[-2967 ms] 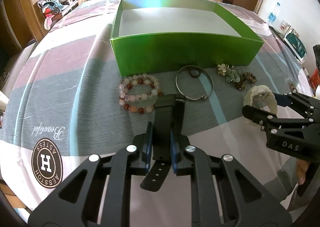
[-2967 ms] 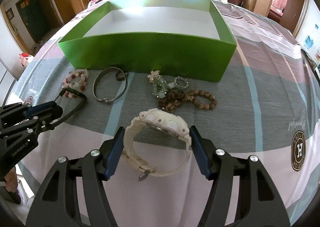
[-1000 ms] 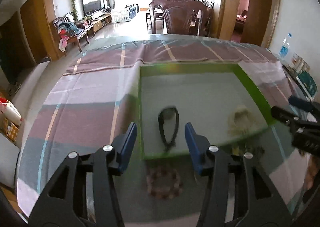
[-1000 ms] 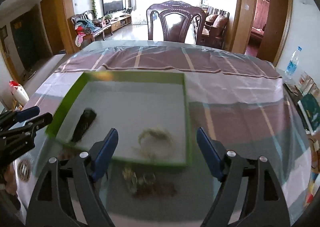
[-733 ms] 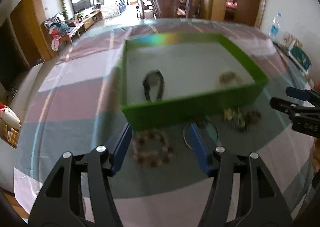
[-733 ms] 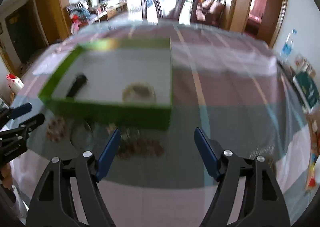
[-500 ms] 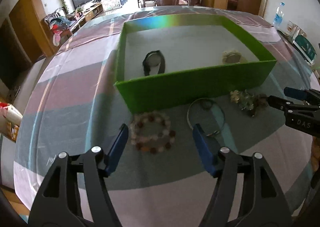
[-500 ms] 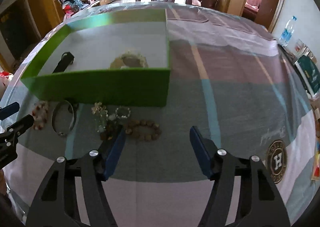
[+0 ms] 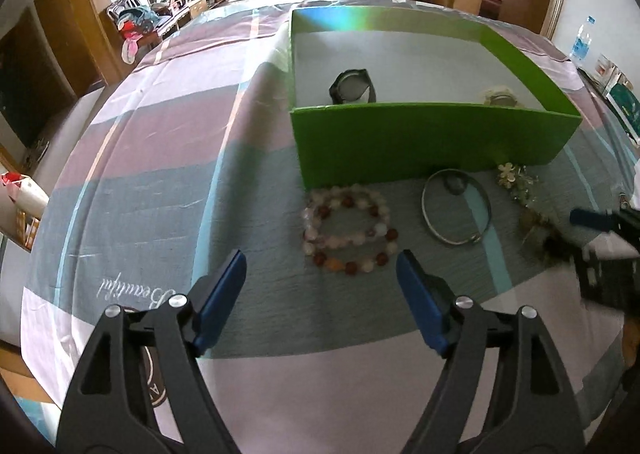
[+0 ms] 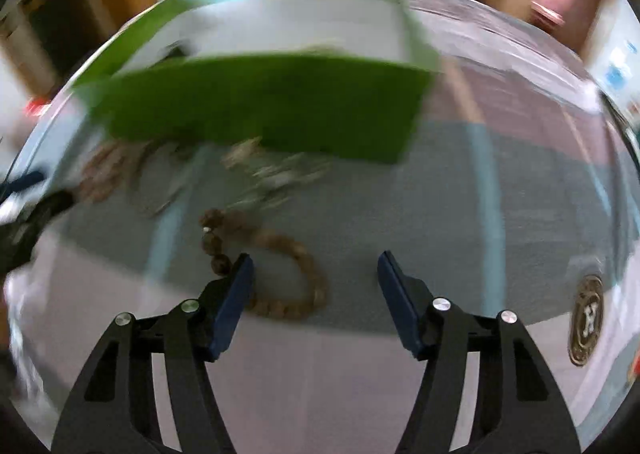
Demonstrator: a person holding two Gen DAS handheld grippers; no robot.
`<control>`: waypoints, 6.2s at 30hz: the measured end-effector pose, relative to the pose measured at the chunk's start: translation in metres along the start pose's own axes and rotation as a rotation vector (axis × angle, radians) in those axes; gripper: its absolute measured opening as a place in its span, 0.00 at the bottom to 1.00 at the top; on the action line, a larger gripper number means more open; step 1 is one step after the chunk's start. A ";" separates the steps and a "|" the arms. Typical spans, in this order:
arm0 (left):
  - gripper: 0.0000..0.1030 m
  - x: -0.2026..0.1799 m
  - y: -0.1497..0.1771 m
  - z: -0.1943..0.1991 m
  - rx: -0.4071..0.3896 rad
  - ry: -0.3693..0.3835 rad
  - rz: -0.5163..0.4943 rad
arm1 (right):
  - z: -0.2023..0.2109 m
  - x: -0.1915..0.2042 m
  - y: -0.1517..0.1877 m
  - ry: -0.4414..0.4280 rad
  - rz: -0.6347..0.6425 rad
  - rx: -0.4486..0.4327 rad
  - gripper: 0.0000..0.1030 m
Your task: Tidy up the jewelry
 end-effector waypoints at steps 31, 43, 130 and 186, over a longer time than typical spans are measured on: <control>0.08 -0.002 -0.009 -0.017 0.034 0.074 0.036 | -0.006 -0.012 0.000 0.022 -0.093 -0.014 0.63; 0.08 -0.025 0.016 0.042 -0.011 0.232 -0.036 | -0.005 -0.013 0.002 0.024 -0.097 -0.016 0.63; 0.08 -0.015 0.010 -0.016 0.036 0.050 0.009 | 0.000 0.021 0.003 0.113 -0.225 -0.089 0.08; 0.08 -0.067 -0.137 0.007 -0.143 0.178 -0.060 | 0.023 -0.005 -0.159 0.098 -0.105 -0.226 0.08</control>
Point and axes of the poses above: each gripper's, at about its wrist camera, not at the fingertips, and z roughly against the way its jaws point, x to its left, y to its underside, the point moved 6 cm from there along -z, roughly the way its jaws point, and after that the axes turned 4 degrees about z, right-handed, at the moved point
